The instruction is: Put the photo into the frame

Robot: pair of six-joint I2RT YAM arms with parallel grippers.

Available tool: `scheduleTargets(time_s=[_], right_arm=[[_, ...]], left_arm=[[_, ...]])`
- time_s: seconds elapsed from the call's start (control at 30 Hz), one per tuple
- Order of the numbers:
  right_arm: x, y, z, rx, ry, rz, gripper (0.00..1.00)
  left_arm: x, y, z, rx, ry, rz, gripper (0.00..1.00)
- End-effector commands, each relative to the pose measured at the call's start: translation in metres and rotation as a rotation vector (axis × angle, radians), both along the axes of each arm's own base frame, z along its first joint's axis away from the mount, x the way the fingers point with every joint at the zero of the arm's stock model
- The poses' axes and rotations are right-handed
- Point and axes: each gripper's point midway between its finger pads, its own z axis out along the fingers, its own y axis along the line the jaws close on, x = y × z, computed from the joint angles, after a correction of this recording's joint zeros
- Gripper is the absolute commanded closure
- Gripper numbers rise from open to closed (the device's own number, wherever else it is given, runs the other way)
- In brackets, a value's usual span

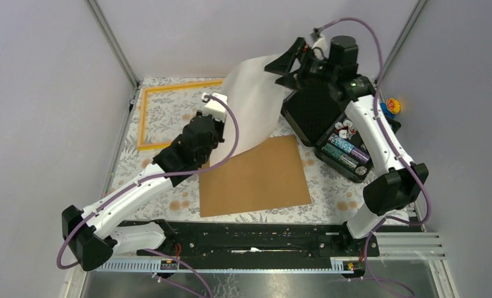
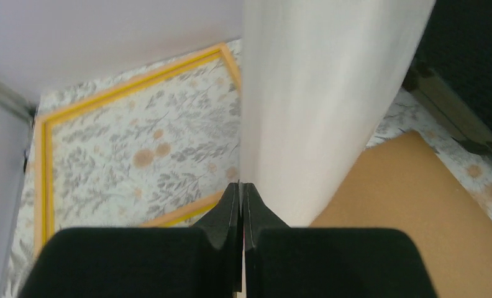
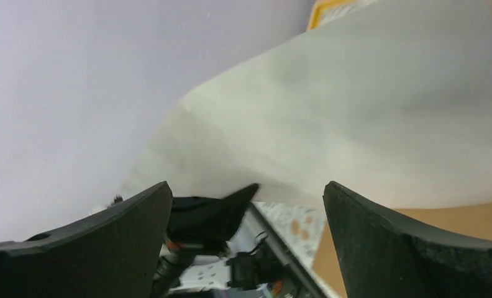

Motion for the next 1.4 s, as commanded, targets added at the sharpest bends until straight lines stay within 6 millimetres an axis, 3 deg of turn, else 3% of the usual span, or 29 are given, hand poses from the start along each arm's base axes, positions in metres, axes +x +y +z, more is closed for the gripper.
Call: scheduleTargets(time_s=[0.0, 0.13, 0.37, 0.47, 0.57, 0.8, 0.97, 1.23, 1.37], right_arm=[[-0.012, -0.049, 0.050, -0.064, -0.265, -0.061, 0.00], [-0.021, -0.059, 0.040, -0.119, -0.318, -0.101, 0.00], [-0.032, -0.055, -0.011, -0.110, -0.237, -0.053, 0.00], [-0.040, -0.047, -0.014, -0.094, -0.230, -0.026, 0.00], [-0.048, -0.037, -0.015, -0.098, -0.242, -0.003, 0.00], [-0.062, -0.021, -0.025, -0.098, -0.221, 0.042, 0.00], [-0.065, -0.020, -0.034, -0.107, -0.202, 0.044, 0.00], [-0.070, -0.022, -0.050, -0.123, -0.170, 0.041, 0.00], [-0.074, -0.024, -0.053, -0.127, -0.163, 0.038, 0.00]], left_arm=[[0.011, 0.029, 0.022, -0.243, 0.045, 0.103, 1.00], [0.027, 0.062, 0.022, -0.389, 0.129, 0.188, 1.00], [0.062, 0.118, 0.015, -0.676, 0.259, 0.311, 1.00], [0.082, 0.154, 0.010, -0.903, 0.302, 0.357, 1.00], [0.099, 0.177, 0.002, -1.148, 0.311, 0.321, 1.00], [0.106, 0.233, -0.062, -1.474, 0.278, 0.438, 1.00], [0.096, 0.226, -0.108, -1.619, 0.330, 0.475, 1.00], [0.087, 0.225, -0.132, -1.624, 0.241, 0.551, 1.00], [0.095, 0.219, -0.137, -1.641, 0.206, 0.550, 1.00]])
